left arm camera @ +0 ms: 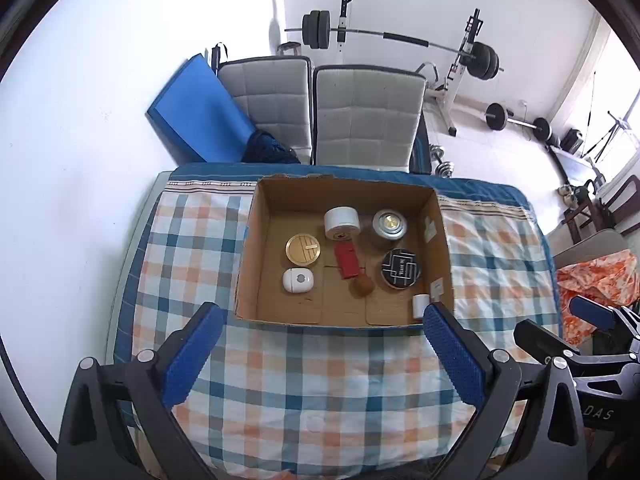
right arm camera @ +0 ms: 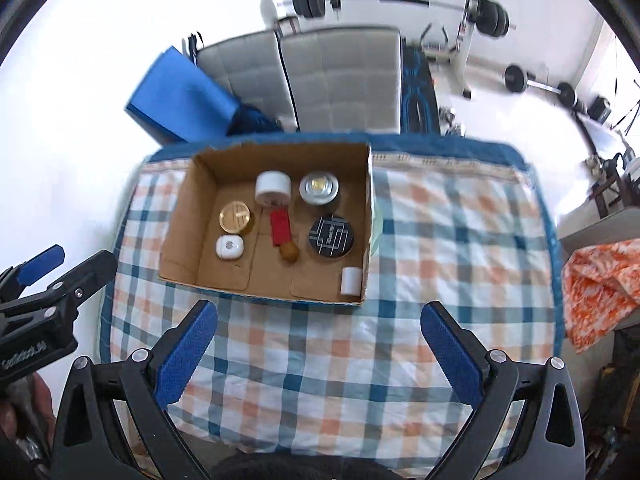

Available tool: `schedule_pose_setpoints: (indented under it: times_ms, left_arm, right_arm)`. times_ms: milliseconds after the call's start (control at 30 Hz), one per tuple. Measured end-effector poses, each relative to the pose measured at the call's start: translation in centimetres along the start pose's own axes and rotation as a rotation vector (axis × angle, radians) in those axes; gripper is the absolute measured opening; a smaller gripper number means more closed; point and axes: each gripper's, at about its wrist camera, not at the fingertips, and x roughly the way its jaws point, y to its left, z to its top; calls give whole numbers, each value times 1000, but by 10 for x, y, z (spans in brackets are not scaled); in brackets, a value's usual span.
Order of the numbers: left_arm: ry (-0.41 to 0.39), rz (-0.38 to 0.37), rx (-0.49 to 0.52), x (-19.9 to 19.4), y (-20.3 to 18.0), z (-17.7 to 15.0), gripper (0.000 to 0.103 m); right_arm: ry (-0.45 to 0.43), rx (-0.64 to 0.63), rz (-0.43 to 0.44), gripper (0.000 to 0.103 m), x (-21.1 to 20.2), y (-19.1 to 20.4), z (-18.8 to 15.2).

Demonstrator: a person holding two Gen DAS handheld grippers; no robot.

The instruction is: Organize rigid objects

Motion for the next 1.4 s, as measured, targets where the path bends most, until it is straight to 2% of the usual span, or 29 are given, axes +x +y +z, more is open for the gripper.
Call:
schedule_pose_setpoints:
  times_ms: [267, 500, 800, 1400]
  left_arm:
    - [-58, -22, -15, -48, -3, -11, 103]
    - [-113, -3, -19, -76, -3, -20, 103]
    - [-129, 11, -17, -85, -6, -27, 103]
    - [-153, 4, -2, -90, -9, -16, 103]
  right_arm:
    - [-72, -17, 27, 103, -68, 5, -17]
    - [-140, -10, -17, 103, -100, 3, -24]
    - [-193, 3, -69, 103, -114, 0, -23]
    - [-207, 32, -115, 103, -114, -4, -26]
